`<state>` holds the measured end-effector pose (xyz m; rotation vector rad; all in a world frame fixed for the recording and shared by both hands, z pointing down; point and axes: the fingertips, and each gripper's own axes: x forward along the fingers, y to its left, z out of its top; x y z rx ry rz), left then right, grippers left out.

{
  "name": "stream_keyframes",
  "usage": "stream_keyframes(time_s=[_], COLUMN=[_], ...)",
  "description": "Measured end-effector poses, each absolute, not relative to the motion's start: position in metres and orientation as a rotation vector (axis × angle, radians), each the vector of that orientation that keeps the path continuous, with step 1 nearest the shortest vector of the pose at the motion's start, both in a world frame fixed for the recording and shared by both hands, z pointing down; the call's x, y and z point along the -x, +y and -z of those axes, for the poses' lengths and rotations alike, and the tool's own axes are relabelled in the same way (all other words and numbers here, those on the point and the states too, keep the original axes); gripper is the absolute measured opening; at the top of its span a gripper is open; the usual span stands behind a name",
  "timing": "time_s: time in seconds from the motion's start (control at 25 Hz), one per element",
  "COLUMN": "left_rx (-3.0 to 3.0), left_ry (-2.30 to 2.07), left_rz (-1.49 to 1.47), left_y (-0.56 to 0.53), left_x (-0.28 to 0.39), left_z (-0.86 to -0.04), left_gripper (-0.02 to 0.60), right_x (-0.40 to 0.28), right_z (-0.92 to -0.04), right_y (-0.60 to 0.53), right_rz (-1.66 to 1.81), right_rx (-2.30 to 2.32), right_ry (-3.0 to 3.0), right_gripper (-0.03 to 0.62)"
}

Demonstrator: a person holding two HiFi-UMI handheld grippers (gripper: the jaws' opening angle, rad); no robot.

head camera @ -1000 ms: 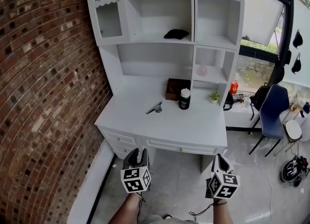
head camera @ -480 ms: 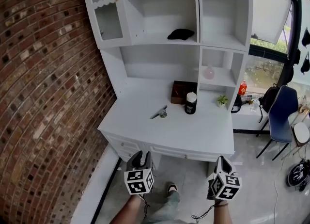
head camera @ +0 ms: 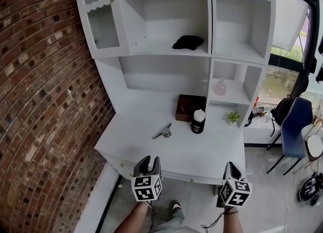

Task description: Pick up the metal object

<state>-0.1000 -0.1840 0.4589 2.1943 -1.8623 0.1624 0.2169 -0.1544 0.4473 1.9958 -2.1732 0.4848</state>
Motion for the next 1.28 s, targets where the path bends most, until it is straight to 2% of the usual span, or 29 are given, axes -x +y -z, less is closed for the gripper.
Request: stream_keyframes(time_s=[0.64, 1.28], left_rx=[-2.185, -2.034], left_ry=[-1.836, -1.876], left_rz=[-0.167, -0.181], left_y=[-0.341, -0.384], left_x=[0.115, 0.141], left_z=[-0.466, -0.494], left_gripper=[0.115, 0.115], right_x=[-0.189, -0.163], right_z=[-0.444, -0.461], right_y=[-0.318, -0.402], right_rz=[-0.461, -0.512], right_rx=[-1.927, -1.768], right_ry=[-2.196, -2.232], right_gripper=[0.000, 0.000])
